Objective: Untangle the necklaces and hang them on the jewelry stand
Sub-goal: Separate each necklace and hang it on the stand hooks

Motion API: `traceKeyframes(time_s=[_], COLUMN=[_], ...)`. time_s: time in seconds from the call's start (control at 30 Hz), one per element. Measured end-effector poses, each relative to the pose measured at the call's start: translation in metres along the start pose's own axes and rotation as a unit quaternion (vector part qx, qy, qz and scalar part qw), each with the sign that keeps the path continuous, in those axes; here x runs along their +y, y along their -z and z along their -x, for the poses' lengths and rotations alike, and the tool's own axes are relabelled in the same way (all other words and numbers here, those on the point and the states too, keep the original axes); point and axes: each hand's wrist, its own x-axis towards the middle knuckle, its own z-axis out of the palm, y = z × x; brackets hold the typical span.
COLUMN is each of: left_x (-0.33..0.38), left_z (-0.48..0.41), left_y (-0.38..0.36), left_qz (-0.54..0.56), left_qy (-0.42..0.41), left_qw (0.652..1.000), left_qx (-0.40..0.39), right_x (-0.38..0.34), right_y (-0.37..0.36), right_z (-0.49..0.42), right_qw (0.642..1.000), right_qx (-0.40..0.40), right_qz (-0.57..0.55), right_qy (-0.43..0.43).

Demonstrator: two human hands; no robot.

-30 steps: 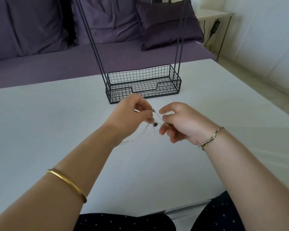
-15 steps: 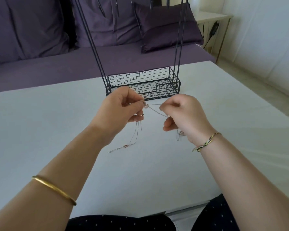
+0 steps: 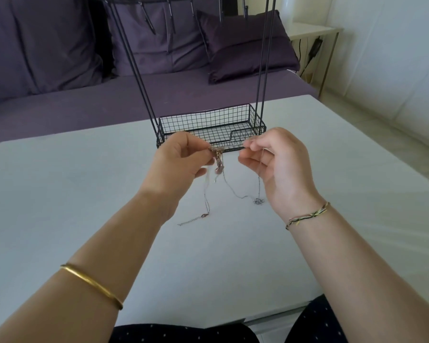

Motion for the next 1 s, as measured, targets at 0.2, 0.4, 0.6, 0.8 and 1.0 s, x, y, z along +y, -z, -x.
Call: traceKeyframes(time_s=[0.2, 0.4, 0.6, 0.8, 1.0], left_x=[0.007, 0.012, 0.009, 0.012, 0.008], left_z=[0.001, 0.004, 0.005, 0.005, 0.002], left_y=[0.001, -0.005, -0.007, -0.007, -0.003], left_qz=[0.095, 0.227, 0.183, 0.187, 0.105], left_qy=[0.024, 0.079, 0.072, 0.107, 0.145], left_qw=[0.995, 0.970, 0.980, 0.976, 0.984], left_qx=[-0.017, -0.042, -0.038, -0.014, -0.020], right_x=[-0.006, -0.010, -0.005, -0.005, -0.006], right_y=[-0.001, -0.003, -0.002, 0.002, 0.003], right_z=[0.003, 0.004, 0.002, 0.003, 0.000], right_qw=[0.996, 0.991, 0.996, 0.984, 0.990], right_qx=[-0.041, -0.033, -0.040, -0.017, 0.009], right_qz=[-0.069, -0.078, 0.034, 0.177, 0.140], right_qy=[-0.027, -0.104, -0.076, -0.002, 0.020])
